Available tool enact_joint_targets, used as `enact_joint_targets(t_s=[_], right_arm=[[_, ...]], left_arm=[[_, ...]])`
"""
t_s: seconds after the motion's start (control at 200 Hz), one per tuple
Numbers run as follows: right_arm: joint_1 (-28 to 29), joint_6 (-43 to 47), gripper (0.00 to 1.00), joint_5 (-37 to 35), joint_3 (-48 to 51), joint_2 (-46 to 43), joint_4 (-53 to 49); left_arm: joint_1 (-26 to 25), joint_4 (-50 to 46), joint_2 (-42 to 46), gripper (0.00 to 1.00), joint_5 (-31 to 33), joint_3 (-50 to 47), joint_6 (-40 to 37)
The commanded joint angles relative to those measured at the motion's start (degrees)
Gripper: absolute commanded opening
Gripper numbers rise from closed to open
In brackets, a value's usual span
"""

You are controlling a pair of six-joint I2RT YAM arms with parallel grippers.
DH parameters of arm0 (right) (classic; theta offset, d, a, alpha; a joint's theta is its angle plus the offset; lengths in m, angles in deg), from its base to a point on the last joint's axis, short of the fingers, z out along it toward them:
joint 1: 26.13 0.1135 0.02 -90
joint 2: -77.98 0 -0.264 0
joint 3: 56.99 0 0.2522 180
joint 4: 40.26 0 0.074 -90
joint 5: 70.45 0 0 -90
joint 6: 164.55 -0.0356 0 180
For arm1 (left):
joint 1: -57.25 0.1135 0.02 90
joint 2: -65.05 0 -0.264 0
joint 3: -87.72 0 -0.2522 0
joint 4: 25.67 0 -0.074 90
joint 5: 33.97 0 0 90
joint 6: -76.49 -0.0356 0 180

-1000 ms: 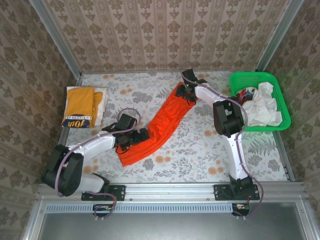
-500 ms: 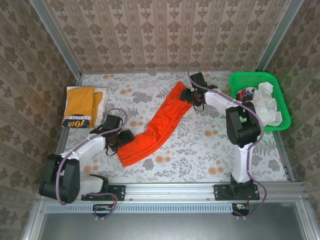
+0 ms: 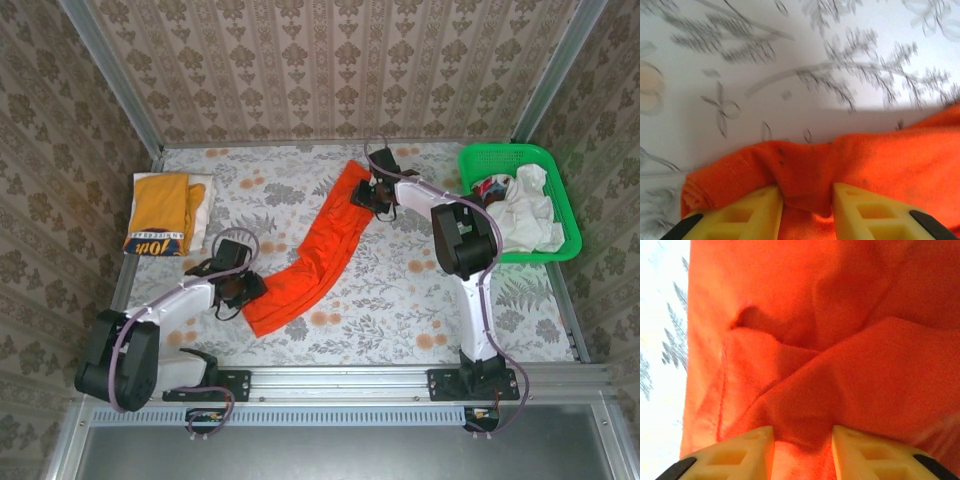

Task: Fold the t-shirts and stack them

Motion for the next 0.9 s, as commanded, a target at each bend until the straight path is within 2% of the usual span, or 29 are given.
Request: enact_joint_targets(t_s=[0.0, 0.1, 0.245, 0.385, 0.465, 0.535, 0.68, 0.8, 0.875, 0.895], right_arm=[[0.20, 0.08, 0.36, -0.06, -6.50, 6.36, -4.69], [0.07, 0.26, 0.36, -0.77, -16.17, 11.98, -8.91], [0.01, -0.13, 0.36, 1.09, -32.29, 20.44, -15.54], [-0.28, -0.23, 0.35, 2.44, -44.64, 26.69, -19.03], [-0.63, -1.16, 0.36, 4.78, -48.10, 28.23, -18.99], [-0.83, -1.60, 0.38, 6.02, -48.29, 27.29, -17.89], [-0.69, 0.87, 0.45, 6.28, -44.94, 21.72, -16.83], [-0.07, 3.50, 0.53, 4.98, -31.19, 11.81, -9.83], [0.44, 5.38, 0.53, 4.96, -21.67, 5.76, -4.62], [0.51, 5.98, 0.53, 5.19, -19.29, 4.25, -3.59]], left_arm=[[-3.95, -12.52, 0.21, 0.35, -2.10, -4.19, 4.64], [-6.20, -15.02, 5.24, 0.37, -1.80, -4.94, 6.80], [-7.02, -13.00, 12.13, 0.44, -7.51, -7.02, 7.69], [-8.91, -12.23, 13.26, 0.49, -9.36, -9.40, 10.33], [-9.59, -10.36, 13.92, 0.53, -9.23, -9.63, 10.95], [-9.61, -10.20, 15.61, 0.60, -8.12, -8.12, 10.13], [-8.75, -10.72, 19.22, 0.80, -4.21, -3.40, 6.61], [-5.18, -11.32, 20.42, 0.94, -2.64, -0.59, 2.17], [-2.85, -11.12, 20.53, 1.00, -2.21, 0.61, -1.13], [-0.82, -11.01, 20.47, 1.00, -2.34, 0.94, -2.15]])
